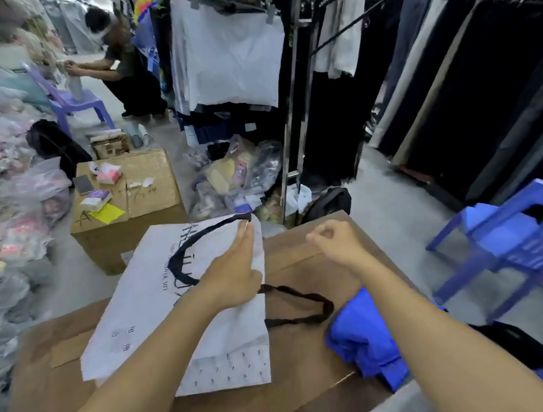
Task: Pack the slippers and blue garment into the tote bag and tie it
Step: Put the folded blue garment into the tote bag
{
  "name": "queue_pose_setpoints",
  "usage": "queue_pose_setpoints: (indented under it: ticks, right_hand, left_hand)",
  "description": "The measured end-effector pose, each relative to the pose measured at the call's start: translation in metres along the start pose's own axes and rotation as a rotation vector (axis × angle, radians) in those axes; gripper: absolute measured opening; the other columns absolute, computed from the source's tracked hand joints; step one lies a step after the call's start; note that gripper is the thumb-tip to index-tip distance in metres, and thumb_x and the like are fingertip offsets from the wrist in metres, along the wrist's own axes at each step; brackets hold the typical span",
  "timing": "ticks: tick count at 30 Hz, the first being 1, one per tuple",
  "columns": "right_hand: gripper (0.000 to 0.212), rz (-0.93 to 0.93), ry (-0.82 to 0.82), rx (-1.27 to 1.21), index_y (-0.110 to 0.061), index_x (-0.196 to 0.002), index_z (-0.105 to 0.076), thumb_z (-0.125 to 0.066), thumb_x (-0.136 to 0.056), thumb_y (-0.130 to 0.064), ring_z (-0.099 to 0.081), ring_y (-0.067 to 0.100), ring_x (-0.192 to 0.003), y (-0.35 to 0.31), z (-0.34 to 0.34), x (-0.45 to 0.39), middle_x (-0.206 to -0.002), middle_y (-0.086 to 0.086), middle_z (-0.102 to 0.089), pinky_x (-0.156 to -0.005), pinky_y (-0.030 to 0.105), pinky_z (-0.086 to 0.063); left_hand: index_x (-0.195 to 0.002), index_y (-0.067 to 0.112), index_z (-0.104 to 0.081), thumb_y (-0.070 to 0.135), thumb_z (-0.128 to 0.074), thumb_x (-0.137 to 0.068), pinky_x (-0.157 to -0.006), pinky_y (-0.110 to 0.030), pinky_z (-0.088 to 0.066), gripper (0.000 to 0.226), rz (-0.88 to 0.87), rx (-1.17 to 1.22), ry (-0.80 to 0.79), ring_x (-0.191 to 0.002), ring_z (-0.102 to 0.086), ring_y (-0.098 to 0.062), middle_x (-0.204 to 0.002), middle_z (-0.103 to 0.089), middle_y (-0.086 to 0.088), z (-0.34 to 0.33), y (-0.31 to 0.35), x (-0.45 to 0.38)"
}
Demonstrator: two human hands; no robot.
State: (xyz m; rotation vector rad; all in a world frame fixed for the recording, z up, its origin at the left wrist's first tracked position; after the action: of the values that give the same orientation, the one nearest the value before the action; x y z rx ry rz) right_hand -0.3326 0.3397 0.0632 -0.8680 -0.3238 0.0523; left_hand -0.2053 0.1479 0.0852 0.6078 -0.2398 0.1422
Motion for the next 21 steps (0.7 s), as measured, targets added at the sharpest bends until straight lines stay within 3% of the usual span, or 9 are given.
queue_pose_setpoints:
  ticks: [2,5,7,9,10,12,15,18,21]
  right_hand:
    - [0.036,-0.111,0.185,0.129,-0.013,-0.113,-0.066,-0.064,-0.09,-0.04,-0.061,0.03,-0.109,0.022,0.018,-0.002,-0.112,0.004,-0.066,-0.091,0.039,-0.052]
    - [0.078,-0.473,0.298,0.269,-0.014,-0.137,-0.047,-0.066,-0.079,-0.063,-0.042,0.039,-0.132,0.078,0.046,0.021,-0.144,0.016,-0.045,-0.107,0.054,-0.039]
    - [0.113,-0.651,0.264,0.286,-0.012,-0.15,-0.031,-0.063,-0.067,-0.08,-0.03,0.041,-0.141,0.12,0.056,0.033,-0.155,0.017,-0.029,-0.111,0.059,-0.03]
    - [0.142,-0.729,0.132,0.333,-0.008,-0.157,-0.023,-0.047,-0.049,-0.098,-0.03,0.038,-0.145,0.146,0.054,0.039,-0.161,0.016,-0.025,-0.117,0.05,-0.029]
    - [0.142,-0.725,0.063,0.351,-0.005,-0.158,-0.02,-0.044,-0.053,-0.098,-0.029,0.036,-0.148,0.154,0.051,0.041,-0.164,0.015,-0.023,-0.119,0.044,-0.027]
    - [0.128,-0.696,-0.009,0.277,0.001,-0.158,-0.009,-0.054,-0.074,-0.084,-0.028,0.035,-0.149,0.16,0.038,0.044,-0.166,0.017,-0.017,-0.118,0.038,-0.03]
    - [0.132,-0.696,0.033,0.089,0.0,-0.157,0.004,-0.071,-0.074,-0.069,-0.033,0.037,-0.145,0.158,0.017,0.05,-0.165,0.016,-0.018,-0.111,0.042,-0.039]
    - [0.124,-0.561,0.091,-0.056,0.0,-0.157,-0.003,-0.085,-0.075,-0.043,-0.031,0.032,-0.146,0.149,0.002,0.043,-0.163,0.016,-0.023,-0.117,0.039,-0.032]
    - [0.11,-0.478,0.12,-0.178,-0.004,-0.15,-0.022,-0.092,-0.067,-0.021,-0.046,0.029,-0.134,0.135,-0.014,0.039,-0.15,0.012,-0.041,-0.106,0.036,-0.041]
  left_hand:
    - [-0.152,0.024,0.018,0.016,-0.044,-0.092,-0.103,-0.038,-0.041,0.086,0.074,-0.004,0.035,-0.138,-0.038,-0.032,-0.16,0.022,0.014,-0.001,-0.012,-0.003]
    - [-0.152,0.022,0.019,0.013,-0.043,-0.093,-0.105,-0.041,-0.04,0.086,0.098,0.015,0.009,-0.138,-0.038,-0.033,-0.16,0.024,0.011,-0.012,-0.01,-0.01]
    - [-0.152,0.02,0.019,0.012,-0.042,-0.093,-0.106,-0.041,-0.04,0.085,0.105,0.017,0.002,-0.139,-0.037,-0.035,-0.161,0.024,0.008,-0.019,-0.003,-0.016]
    - [-0.153,0.02,0.018,0.012,-0.04,-0.092,-0.102,-0.04,-0.042,0.085,0.124,0.028,0.008,-0.136,-0.04,-0.035,-0.161,0.023,0.007,-0.022,-0.001,-0.02]
    - [-0.153,0.021,0.017,0.011,-0.04,-0.091,-0.1,-0.04,-0.044,0.085,0.133,0.034,0.009,-0.133,-0.044,-0.035,-0.161,0.024,0.008,-0.023,-0.001,-0.022]
    - [-0.153,0.022,0.017,0.012,-0.04,-0.091,-0.097,-0.042,-0.046,0.085,0.142,0.035,0.009,-0.128,-0.048,-0.036,-0.161,0.024,0.009,-0.022,-0.004,-0.023]
    - [-0.153,0.022,0.016,0.014,-0.043,-0.092,-0.096,-0.043,-0.047,0.085,0.134,0.022,0.013,-0.123,-0.051,-0.035,-0.161,0.024,0.01,-0.021,-0.006,-0.02]
    - [-0.153,0.023,0.016,0.015,-0.044,-0.094,-0.097,-0.041,-0.046,0.084,0.138,0.018,0.002,-0.124,-0.05,-0.034,-0.16,0.025,0.011,-0.019,-0.009,-0.015]
    - [-0.152,0.024,0.017,0.015,-0.042,-0.095,-0.096,-0.04,-0.046,0.083,0.136,0.012,-0.006,-0.119,-0.053,-0.033,-0.16,0.024,0.012,-0.016,-0.009,-0.009]
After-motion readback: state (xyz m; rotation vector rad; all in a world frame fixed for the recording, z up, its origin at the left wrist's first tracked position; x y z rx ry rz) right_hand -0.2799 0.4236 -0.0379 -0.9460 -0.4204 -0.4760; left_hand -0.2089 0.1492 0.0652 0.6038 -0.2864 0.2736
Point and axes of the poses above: each hand's wrist, its own x-axis away from the middle knuckle, its own z-axis out of the back of the hand, y = z × x, the point moved 1 cm from there along -x, towards the middle knuckle
